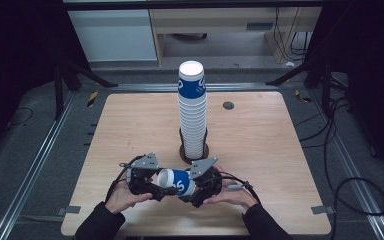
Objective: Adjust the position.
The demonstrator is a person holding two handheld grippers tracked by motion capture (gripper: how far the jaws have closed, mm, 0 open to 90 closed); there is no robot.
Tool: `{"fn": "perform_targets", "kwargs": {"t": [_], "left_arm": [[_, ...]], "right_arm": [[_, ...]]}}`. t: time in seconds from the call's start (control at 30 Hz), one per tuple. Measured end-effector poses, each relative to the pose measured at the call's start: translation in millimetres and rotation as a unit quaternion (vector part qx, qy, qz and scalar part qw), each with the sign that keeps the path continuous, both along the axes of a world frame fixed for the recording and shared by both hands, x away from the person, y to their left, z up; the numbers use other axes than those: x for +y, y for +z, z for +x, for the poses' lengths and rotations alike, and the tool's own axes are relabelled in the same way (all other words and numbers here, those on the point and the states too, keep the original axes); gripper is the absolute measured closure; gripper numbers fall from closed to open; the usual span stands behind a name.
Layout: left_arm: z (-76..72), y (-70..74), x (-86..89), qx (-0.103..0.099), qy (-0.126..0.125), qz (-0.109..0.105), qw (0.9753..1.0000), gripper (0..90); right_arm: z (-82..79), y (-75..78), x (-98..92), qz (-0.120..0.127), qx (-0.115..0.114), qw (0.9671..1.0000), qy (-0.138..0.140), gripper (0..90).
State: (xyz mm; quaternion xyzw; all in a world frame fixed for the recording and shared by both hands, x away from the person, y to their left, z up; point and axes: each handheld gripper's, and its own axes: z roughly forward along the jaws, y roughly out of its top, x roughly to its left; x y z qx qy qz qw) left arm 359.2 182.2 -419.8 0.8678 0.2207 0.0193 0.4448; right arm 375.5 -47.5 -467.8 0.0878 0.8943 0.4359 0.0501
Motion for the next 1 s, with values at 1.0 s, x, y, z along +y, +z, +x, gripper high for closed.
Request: {"fn": "perform_targets", "kwargs": {"t": [1.0], "left_arm": [[-2.6, -8.4, 14.8, -0.033, 0.010, -0.160, 0.9865, 25.7]], "right_arm": [[8.5, 24.7, -39.0, 0.117, 0.046, 0.9918, -0.021, 7.4]]}}
